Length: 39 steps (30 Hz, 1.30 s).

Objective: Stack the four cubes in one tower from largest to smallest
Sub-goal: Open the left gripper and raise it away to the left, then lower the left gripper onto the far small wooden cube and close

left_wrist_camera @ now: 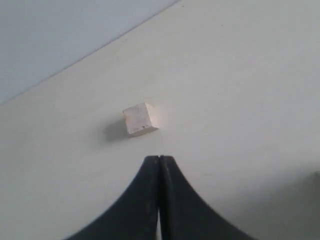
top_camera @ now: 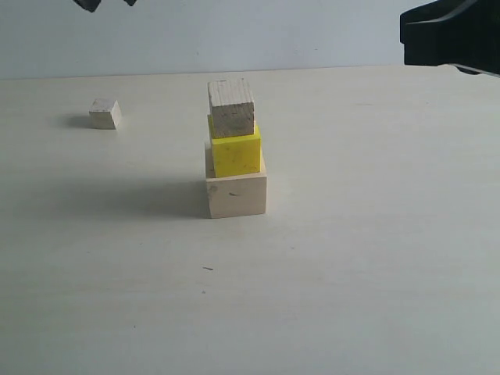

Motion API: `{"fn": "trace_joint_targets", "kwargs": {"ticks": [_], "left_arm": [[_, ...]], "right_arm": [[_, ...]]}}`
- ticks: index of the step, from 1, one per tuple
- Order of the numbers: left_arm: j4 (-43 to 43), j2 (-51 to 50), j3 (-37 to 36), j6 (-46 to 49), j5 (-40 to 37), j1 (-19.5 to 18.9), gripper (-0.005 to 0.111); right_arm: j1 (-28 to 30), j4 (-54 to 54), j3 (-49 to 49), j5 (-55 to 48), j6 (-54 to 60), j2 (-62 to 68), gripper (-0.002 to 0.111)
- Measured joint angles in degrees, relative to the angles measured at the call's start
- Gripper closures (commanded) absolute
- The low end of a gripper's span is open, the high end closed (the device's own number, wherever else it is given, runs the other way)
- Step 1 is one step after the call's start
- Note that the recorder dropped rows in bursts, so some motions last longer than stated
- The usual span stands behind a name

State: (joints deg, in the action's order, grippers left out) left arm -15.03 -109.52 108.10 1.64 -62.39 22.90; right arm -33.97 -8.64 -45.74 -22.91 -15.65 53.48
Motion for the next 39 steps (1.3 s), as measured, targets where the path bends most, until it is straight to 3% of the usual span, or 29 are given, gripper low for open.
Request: {"fn": "trace_joint_targets", "kwargs": {"ticks": [4,11,14,18,20,31,39], "left_arm": [[9.88,-3.87,-1.27,-4.93,7.36,-5.44,0.107],[8.21,-11.89,-1.49,-9.83,9.66,-6.95,0.105],[3.45,-13.06,-1.49,-14.32,12.04,-6.95,0.092],[0.05,-14.28,-1.49,-17.66,15.06,-7.60,0.067],[-0.21,-14.82,-1.49,-18.67,16.33,-7.85,0.060],[-0.59,-19.81,-1.49,-19.70,20.66,-10.26,0.059],[-0.62,-21.85,-1.35,-19.70,24.29,-10.83,0.050]], "right_arm": [[0.00,0.12,0.00,0.00,0.00,0.00,0.108],[0.00,0.12,0.00,0.00,0.00,0.00,0.108],[0.00,0.12,0.00,0.00,0.00,0.00,0.108],[0.00,0.12,0.00,-0.25,0.00,0.00,0.108],[0.00,0.12,0.00,-0.37,0.00,0.00,0.108],[0.00,0.12,0.00,-0.37,0.00,0.00,0.108],[0.00,0.12,0.00,-0.37,0.00,0.00,0.108]]}}
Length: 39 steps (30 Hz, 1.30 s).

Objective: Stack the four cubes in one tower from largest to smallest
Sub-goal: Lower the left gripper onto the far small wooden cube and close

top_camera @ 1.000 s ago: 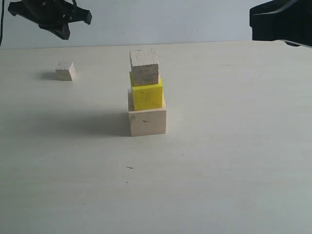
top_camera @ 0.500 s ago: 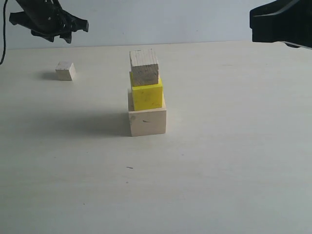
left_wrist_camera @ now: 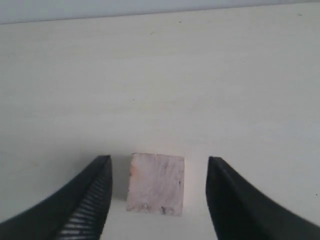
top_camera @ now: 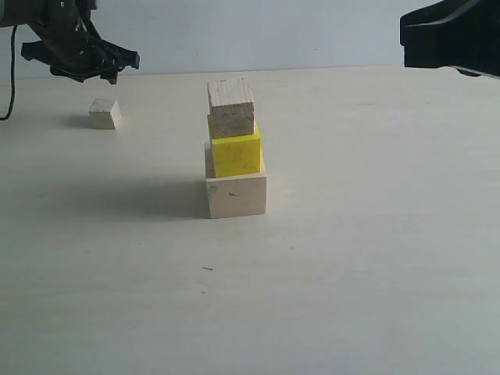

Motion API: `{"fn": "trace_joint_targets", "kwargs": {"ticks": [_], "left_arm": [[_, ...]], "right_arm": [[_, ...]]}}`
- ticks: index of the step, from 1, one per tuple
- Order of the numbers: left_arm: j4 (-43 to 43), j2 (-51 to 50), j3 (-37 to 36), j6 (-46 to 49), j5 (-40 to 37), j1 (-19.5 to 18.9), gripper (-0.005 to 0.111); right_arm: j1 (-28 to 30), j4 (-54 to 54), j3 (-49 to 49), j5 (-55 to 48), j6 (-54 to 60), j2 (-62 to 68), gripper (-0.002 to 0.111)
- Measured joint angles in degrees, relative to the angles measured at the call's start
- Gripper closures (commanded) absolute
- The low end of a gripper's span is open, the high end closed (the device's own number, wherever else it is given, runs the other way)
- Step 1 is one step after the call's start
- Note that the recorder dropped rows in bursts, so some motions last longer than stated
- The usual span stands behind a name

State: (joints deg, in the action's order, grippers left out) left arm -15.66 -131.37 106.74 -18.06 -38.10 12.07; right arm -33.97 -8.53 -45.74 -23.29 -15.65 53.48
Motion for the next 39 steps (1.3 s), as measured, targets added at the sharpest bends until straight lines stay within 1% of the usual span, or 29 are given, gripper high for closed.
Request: {"fn": "trace_joint_targets", "kwargs": {"ticks": [6,12,23,39], "left_arm": [[0.00,-4.04,3.40,0.00,0.93,0.00,0.050],[-0.24,-6.31,3.69,0.00,-0.23,-0.09,0.050],[-0.35,-6.39,3.78,-1.06,-1.09,-0.78,0.050],[-0.35,-6.69,3.78,-1.23,-2.04,-0.78,0.050]], "right_arm": [[0.00,0.00,0.00,-0.11,0.00,0.00,0.108],[0.00,0.00,0.00,-0.44,0.00,0.00,0.108],[0.00,0.00,0.00,-0.53,0.00,0.00,0.108],[0.00,0.00,0.00,-0.65,0.00,0.00,0.108]]}}
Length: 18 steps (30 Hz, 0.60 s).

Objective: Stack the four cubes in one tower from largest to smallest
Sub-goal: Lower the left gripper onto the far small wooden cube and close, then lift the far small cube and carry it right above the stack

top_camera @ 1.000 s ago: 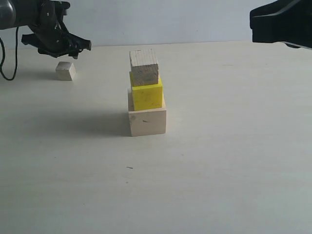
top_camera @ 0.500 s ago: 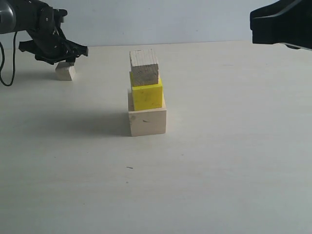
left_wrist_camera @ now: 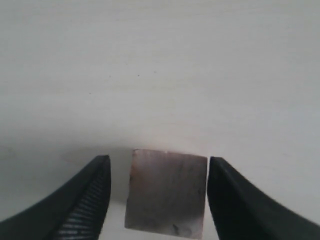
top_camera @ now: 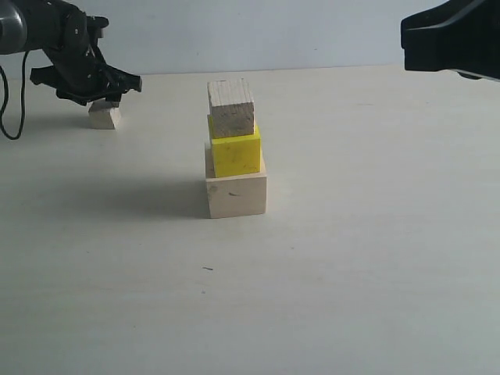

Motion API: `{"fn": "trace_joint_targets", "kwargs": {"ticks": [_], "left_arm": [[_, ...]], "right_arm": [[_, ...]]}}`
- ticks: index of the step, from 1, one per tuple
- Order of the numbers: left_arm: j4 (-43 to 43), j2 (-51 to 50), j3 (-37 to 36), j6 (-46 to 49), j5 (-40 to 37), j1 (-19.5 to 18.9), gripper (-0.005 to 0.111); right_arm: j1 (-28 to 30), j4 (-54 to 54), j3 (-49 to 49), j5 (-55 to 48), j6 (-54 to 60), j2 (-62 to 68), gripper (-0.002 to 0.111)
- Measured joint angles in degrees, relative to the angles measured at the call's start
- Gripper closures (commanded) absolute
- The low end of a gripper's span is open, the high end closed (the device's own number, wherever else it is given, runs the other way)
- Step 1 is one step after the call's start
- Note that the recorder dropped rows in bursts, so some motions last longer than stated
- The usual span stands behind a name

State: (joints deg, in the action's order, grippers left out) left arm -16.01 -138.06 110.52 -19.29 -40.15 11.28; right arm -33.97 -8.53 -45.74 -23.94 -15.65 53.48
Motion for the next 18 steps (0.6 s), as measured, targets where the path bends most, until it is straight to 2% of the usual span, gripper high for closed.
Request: {"fn": "trace_joint_targets", "kwargs": {"ticks": [12,15,18], "left_arm": [[0.36,-1.13,0.00,-0.09,-0.13,0.00,0.052],[0.36,-1.13,0.00,-0.09,-0.13,0.00,0.070],[0.36,-1.13,0.00,-0.21,-0.13,0.00,0.098]], "right_arm": [[0.00,-0.11,0.00,-0.10,0.00,0.00,0.108],[0.00,-0.22,0.00,-0.10,0.00,0.00,0.108],[0.00,-0.22,0.00,-0.10,0.00,0.00,0.108]]}}
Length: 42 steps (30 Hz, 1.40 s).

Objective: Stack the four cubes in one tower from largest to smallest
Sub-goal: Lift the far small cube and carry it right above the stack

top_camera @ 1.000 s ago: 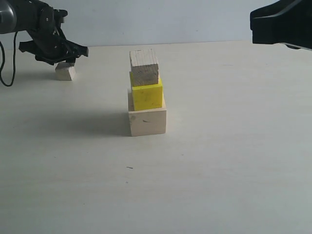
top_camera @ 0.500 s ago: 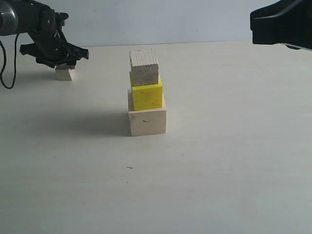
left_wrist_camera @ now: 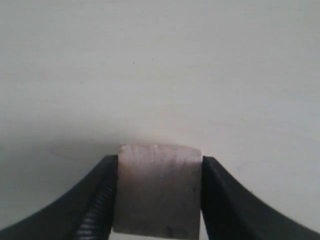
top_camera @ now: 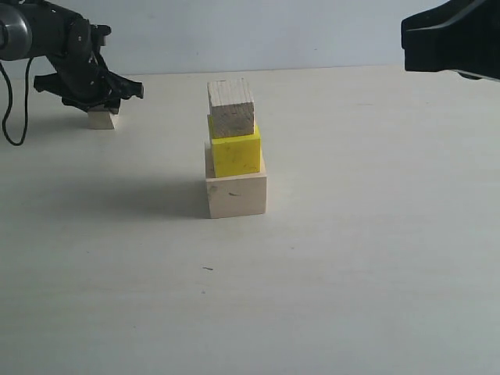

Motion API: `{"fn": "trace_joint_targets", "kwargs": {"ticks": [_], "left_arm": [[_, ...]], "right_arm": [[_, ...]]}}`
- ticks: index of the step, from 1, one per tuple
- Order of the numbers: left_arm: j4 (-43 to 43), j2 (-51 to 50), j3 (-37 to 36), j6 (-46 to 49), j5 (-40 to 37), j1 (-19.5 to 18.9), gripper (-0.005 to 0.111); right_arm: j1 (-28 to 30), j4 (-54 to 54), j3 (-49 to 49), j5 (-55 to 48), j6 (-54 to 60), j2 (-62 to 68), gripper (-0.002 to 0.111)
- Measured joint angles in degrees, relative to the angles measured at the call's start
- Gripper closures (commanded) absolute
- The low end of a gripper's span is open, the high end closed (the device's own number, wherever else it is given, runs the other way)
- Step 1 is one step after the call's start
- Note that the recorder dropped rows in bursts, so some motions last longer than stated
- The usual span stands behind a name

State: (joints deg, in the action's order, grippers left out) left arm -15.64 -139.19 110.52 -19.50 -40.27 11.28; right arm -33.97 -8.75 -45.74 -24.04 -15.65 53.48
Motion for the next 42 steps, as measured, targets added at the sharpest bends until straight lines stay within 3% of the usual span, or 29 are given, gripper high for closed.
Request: {"fn": "trace_joint_targets", "kwargs": {"ticks": [1,15,28,33,38,42], "left_arm": [[0.00,0.00,0.00,0.00,0.00,0.00,0.107],[3.81,5.65,0.00,4.93,-3.08,-0.23,0.107],[51.00,18.15,-2.13,48.65,-6.80,-4.03,0.107],[73.36,22.72,-12.33,71.03,-11.50,-6.54,0.107],[97.26,27.43,-25.63,94.49,-21.55,-10.07,0.107],[107.77,30.45,-34.31,106.06,-28.05,-11.68,0.107]], "right_arm": [[0.00,0.00,0.00,0.00,0.00,0.00,0.108],[0.00,0.00,0.00,-0.11,0.10,0.00,0.108],[0.00,0.00,0.00,-0.22,1.89,0.00,0.108],[0.00,0.00,0.00,-1.66,2.04,0.00,0.108],[0.00,0.00,0.00,-3.70,2.14,0.00,0.108],[0.00,0.00,0.00,-4.77,2.56,0.00,0.108]]}}
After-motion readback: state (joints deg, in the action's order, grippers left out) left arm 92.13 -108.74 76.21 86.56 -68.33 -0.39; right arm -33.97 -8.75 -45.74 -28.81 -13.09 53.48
